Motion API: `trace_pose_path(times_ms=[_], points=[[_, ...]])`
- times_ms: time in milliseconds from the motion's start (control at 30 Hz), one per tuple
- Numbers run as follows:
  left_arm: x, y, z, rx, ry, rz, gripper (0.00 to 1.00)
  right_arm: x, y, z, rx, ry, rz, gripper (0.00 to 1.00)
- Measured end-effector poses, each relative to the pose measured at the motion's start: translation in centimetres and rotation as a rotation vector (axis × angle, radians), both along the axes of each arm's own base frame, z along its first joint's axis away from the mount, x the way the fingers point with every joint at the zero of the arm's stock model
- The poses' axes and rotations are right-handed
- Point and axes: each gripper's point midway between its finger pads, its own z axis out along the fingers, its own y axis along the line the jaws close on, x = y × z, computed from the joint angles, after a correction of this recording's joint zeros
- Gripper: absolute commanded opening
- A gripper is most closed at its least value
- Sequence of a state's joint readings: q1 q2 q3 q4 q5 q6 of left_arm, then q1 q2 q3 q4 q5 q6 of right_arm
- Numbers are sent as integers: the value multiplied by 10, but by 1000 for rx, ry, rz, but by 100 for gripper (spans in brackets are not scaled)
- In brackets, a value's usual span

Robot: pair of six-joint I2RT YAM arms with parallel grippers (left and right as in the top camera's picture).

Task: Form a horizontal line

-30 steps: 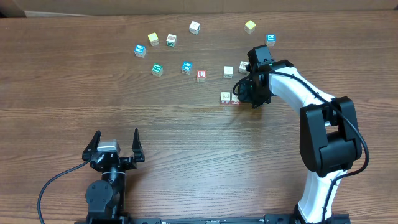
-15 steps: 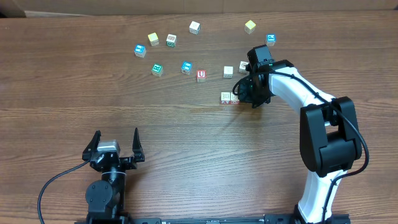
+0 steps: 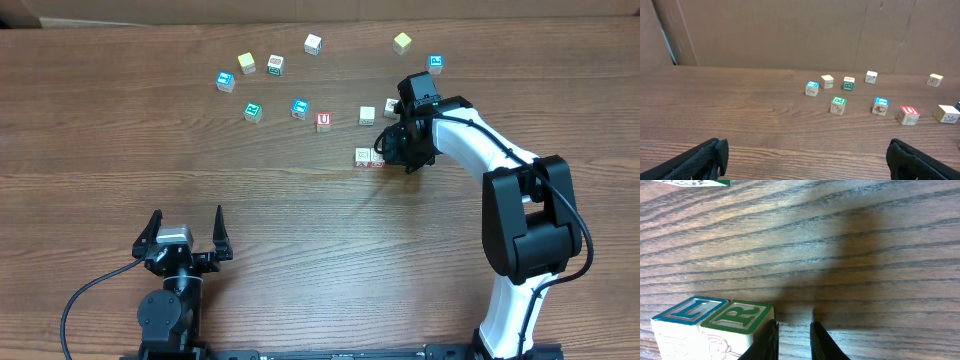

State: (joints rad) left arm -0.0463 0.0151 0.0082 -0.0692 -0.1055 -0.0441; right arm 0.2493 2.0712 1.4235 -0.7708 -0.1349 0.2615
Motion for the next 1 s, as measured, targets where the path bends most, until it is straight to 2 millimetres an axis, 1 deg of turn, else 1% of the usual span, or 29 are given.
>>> trace_pose_path(times_ms=[533, 1000], points=[[0, 0, 0, 0, 0, 0, 100, 2, 4, 1, 20, -6, 4, 19], [0, 0, 0, 0, 0, 0, 100, 5, 2, 1, 8, -21, 1, 17]])
